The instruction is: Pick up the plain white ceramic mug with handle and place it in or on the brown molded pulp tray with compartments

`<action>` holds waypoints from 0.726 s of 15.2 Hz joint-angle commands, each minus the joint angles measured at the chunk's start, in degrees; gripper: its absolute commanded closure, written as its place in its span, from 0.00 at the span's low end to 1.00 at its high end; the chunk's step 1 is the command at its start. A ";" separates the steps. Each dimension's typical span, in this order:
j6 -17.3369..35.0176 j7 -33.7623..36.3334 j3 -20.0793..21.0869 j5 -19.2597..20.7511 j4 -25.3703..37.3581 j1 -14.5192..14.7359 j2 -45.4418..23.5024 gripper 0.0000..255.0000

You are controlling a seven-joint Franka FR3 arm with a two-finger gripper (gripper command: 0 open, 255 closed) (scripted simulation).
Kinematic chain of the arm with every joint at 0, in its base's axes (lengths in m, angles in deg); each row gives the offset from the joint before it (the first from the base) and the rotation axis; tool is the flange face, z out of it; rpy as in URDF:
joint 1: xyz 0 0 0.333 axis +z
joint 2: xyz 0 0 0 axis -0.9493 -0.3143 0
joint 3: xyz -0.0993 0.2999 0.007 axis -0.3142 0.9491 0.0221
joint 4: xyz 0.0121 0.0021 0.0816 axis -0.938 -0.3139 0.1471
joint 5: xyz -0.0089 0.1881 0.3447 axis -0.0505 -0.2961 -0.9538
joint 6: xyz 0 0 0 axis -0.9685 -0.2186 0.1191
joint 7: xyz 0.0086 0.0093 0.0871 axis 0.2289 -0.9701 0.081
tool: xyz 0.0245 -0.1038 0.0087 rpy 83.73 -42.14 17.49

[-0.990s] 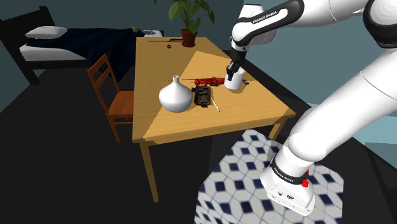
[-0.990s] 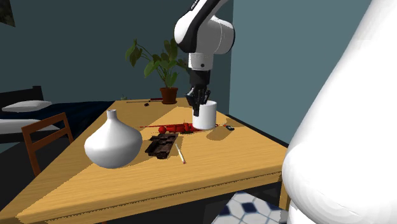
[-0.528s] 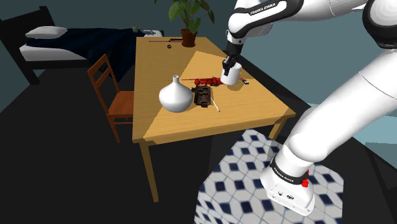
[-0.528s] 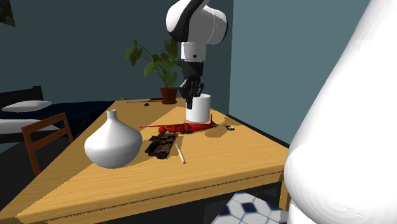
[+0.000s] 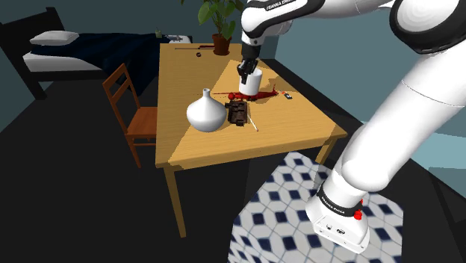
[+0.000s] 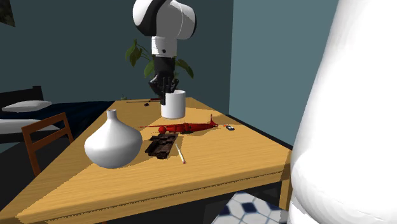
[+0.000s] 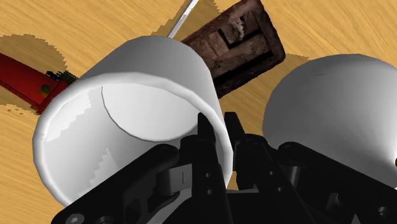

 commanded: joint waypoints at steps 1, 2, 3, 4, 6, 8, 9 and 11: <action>-0.85 1.83 1.09 -0.72 3.83 1.05 -3.06 1.00; -1.36 2.65 1.57 -1.00 5.73 1.49 -4.49 1.00; -1.43 2.75 1.64 -1.04 5.98 1.54 -4.68 1.00; -0.67 2.73 1.63 -1.07 5.36 1.53 -4.82 1.00; 0.82 2.67 1.61 -1.15 4.22 1.52 -5.18 1.00; 2.32 2.61 1.59 -1.25 3.10 1.50 -5.57 1.00; 3.07 2.57 1.58 -1.30 2.56 1.49 -5.78 1.00; 4.56 2.49 1.57 -1.42 1.53 1.48 -6.25 1.00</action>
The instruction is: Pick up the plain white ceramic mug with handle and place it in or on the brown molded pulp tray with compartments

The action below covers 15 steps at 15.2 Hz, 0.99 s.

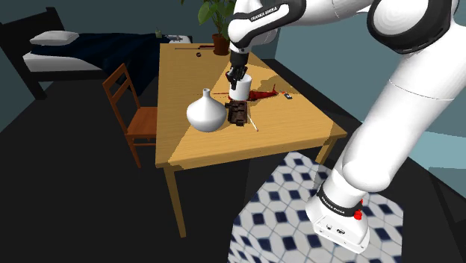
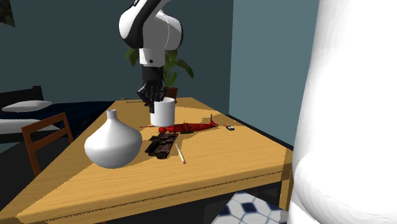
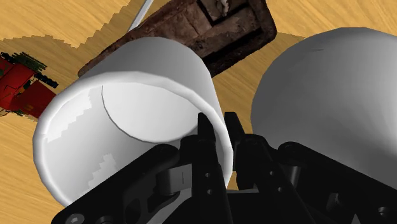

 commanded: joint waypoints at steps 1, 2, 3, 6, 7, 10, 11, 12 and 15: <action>1.50 -0.19 -0.07 -0.12 -1.08 -0.07 -0.38 1.00; 2.24 -0.24 -0.07 -0.19 -1.56 -0.08 -0.64 1.00; 2.99 -0.29 -0.08 -0.26 -2.04 -0.09 -0.91 1.00; 5.21 -0.46 -0.10 -0.51 -3.39 -0.11 -1.81 1.00; 5.95 -0.53 -0.10 -0.60 -3.82 -0.12 -2.13 1.00; 7.90 -0.71 -0.10 -0.87 -4.90 -0.15 -3.02 1.00; 7.90 -0.71 -0.10 -0.87 -4.89 -0.15 -3.03 1.00; 7.90 -0.71 -0.10 -0.87 -4.89 -0.15 -3.03 1.00; 7.90 -0.71 -0.10 -0.87 -4.88 -0.15 -3.04 1.00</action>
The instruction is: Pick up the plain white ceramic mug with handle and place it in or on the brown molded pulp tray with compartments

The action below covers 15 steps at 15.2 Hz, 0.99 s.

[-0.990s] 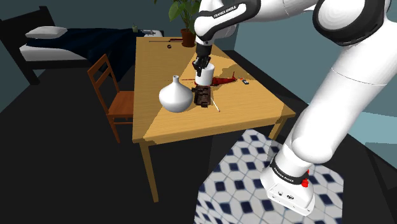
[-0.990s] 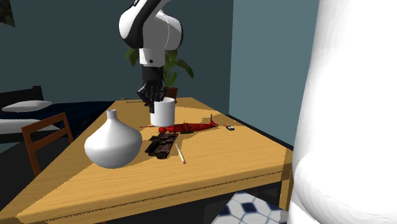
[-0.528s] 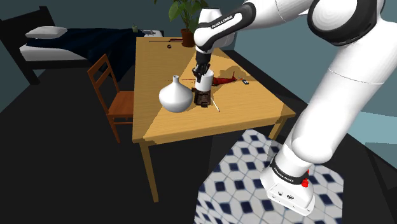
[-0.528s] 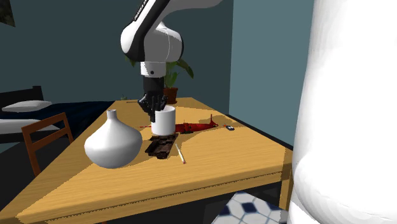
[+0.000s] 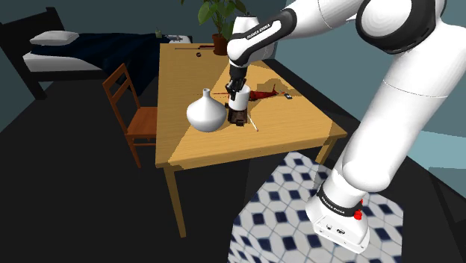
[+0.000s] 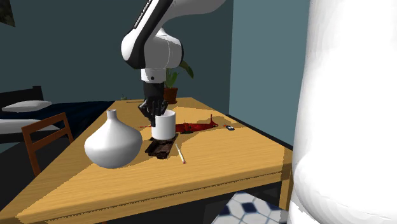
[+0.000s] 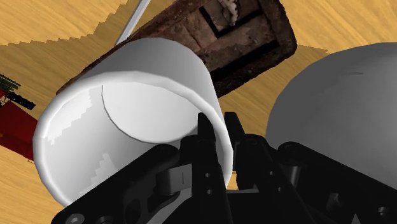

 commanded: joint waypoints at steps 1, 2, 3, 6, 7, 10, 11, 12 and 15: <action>0.03 0.00 0.00 0.00 0.00 0.00 0.01 1.00; 0.03 0.00 0.00 0.00 0.00 0.00 0.01 1.00; 0.03 0.00 0.00 0.00 0.00 0.00 0.01 0.00; 0.03 0.00 0.00 0.00 0.01 0.00 0.01 0.00; 0.03 0.00 0.00 0.00 0.00 0.00 0.01 0.00; -3.54 0.42 0.01 0.60 1.55 0.08 2.08 0.00; -5.34 0.60 0.03 0.85 2.44 0.12 3.02 0.00; -6.77 0.73 0.05 1.03 3.19 0.14 3.71 0.00; -6.77 0.73 0.06 1.03 3.19 0.14 3.71 0.00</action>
